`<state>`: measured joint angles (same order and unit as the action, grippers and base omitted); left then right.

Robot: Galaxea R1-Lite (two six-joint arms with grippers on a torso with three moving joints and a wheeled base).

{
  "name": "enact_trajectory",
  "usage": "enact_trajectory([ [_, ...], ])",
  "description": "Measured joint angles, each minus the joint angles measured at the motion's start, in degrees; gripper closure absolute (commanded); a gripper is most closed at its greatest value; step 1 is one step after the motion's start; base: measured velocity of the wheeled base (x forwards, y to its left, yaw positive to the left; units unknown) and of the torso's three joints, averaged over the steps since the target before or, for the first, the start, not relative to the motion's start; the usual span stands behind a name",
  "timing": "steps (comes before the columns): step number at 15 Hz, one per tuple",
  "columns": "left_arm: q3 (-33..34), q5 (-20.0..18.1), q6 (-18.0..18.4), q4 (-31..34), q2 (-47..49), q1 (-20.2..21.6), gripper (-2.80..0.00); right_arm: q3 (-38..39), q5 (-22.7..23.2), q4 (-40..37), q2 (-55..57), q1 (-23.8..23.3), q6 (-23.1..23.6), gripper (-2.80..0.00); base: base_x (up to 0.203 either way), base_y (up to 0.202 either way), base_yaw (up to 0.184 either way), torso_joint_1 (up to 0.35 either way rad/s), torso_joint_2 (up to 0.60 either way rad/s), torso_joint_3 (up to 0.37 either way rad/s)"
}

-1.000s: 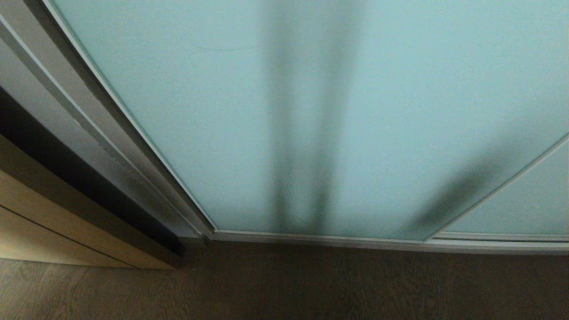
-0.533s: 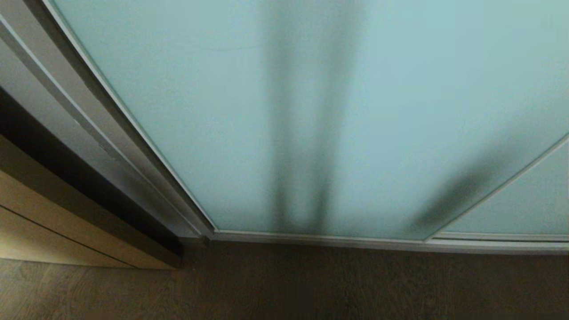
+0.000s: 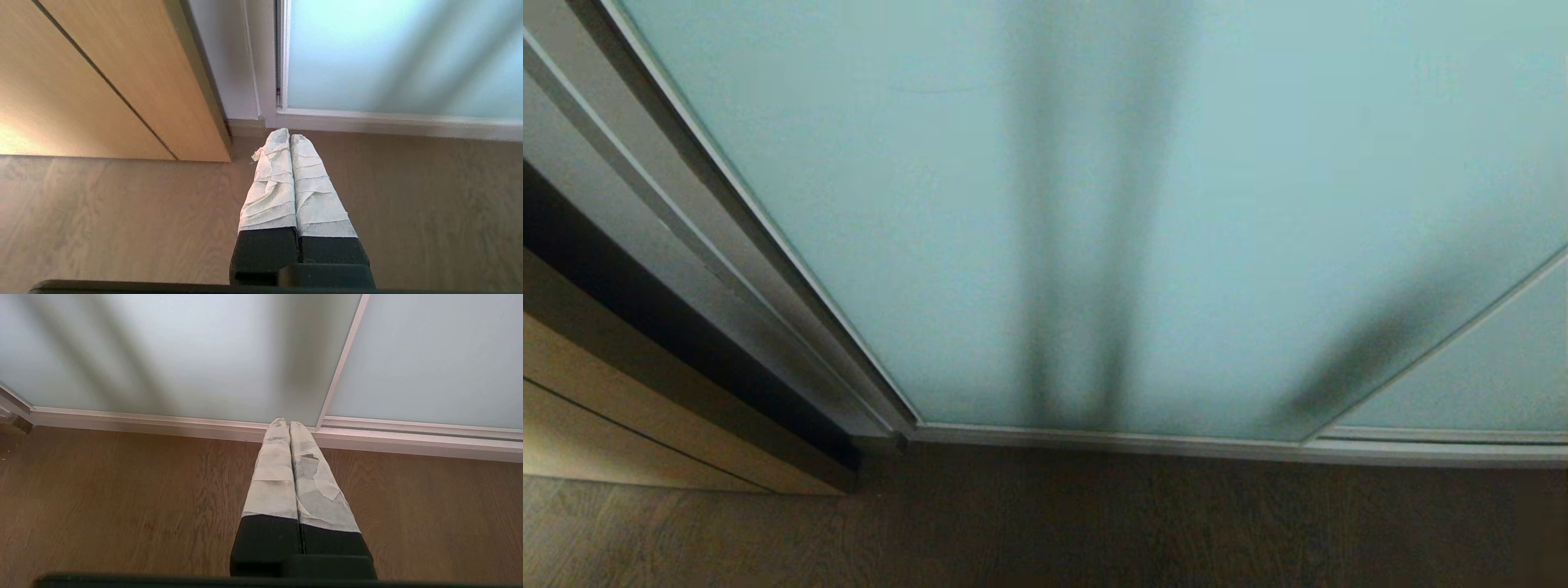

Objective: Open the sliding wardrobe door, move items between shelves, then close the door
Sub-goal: Close the door

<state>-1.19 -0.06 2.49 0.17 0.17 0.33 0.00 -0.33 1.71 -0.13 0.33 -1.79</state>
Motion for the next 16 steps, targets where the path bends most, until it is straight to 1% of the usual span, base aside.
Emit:
enact_trajectory([
  [2,-5.89,-0.05,0.10,-0.74,0.75,-0.01,0.00,0.00,-0.02,0.02,0.00,-0.02,-0.02,0.00,0.000,0.000,0.000,0.000,0.00,0.000],
  [3,-9.93,-0.07,0.05,-1.22,1.96,0.00,0.00,0.00,-0.02,0.02,0.00,-0.02,-0.01,0.00,0.000,0.000,0.000,0.000,0.00,0.000],
  [4,-15.15,-0.04,-0.21,-1.94,4.33,-0.02,0.00,0.00,-0.02,0.02,0.00,0.00,0.01,0.00,0.000,0.000,0.000,0.000,0.00,0.000],
  [6,-24.59,-0.01,-0.82,-5.62,10.91,-0.04,0.00,0.00,-0.02,0.02,0.00,-0.02,0.01,0.00,0.000,0.000,0.000,0.000,0.00,0.000],
  [8,-33.04,0.03,-0.92,-13.85,20.13,-0.06,0.00,0.00,-0.01,0.02,0.00,-0.02,-0.02,0.00,0.000,0.000,0.000,0.000,0.00,0.000],
  [10,-37.62,0.06,-0.49,-23.77,28.26,-0.06,0.00,0.00,0.00,0.02,0.00,-0.02,-0.05,0.00,0.000,0.000,0.000,0.000,0.00,0.000],
  [11,-39.13,-0.01,-0.12,-29.71,32.17,-0.06,0.00,0.00,-0.02,0.01,0.00,-0.02,-0.05,0.00,0.000,0.000,0.000,0.000,0.00,0.000],
  [13,-40.76,0.09,0.46,-39.49,39.27,-0.06,0.00,0.00,-0.01,0.02,0.00,-0.01,0.00,0.00,0.000,0.000,0.000,0.000,0.00,0.000],
  [14,-41.25,0.67,0.79,-43.93,42.56,-0.04,0.00,0.00,-0.01,0.02,0.00,0.00,-0.05,0.00,0.000,0.000,0.000,0.000,0.00,0.000],
  [16,-42.12,3.20,2.62,-53.59,49.25,0.02,0.00,0.00,0.00,0.02,0.00,0.00,-0.02,0.00,0.000,0.000,0.000,0.000,0.00,0.000],
])
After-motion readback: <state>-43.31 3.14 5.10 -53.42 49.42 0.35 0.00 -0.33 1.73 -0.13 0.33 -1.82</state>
